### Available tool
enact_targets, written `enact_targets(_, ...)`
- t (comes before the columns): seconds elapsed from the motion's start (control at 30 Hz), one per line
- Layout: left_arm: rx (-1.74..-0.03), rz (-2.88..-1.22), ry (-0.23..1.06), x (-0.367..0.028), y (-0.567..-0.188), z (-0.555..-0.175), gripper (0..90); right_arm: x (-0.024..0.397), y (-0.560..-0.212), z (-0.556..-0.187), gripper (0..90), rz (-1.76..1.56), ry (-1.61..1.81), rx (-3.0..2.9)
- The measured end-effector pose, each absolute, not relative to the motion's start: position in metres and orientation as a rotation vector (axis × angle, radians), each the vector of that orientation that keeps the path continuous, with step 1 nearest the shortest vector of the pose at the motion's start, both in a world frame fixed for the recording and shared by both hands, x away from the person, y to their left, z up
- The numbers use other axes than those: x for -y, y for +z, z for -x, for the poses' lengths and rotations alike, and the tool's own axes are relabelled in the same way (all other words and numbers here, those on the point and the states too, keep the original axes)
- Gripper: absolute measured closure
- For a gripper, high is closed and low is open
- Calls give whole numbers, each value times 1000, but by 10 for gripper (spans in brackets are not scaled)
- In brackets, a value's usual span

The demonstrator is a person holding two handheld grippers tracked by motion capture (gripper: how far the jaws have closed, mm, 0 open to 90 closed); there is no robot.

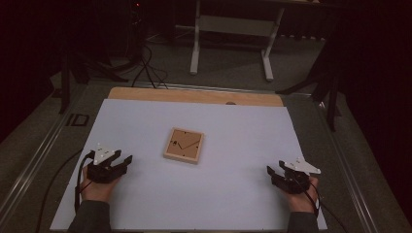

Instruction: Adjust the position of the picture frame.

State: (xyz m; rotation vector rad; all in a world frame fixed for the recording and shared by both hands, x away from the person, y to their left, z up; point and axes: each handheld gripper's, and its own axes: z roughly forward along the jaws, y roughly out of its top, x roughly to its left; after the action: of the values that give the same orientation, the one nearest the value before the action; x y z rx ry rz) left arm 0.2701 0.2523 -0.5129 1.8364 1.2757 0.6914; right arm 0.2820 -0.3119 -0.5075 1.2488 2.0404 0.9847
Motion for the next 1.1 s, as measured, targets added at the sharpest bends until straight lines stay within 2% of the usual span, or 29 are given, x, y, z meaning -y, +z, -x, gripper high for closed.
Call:
enact_targets(0.63, -1229, -1844, 611, -234, -509, -267, 472, 296, -501, -275, 449, -1166, 1020, -2013)
enact_targets(1.1, -1203, -1832, 607, -221, -496, -264, 479, 291, -500, -274, 447, -1147, 1044, -2004)
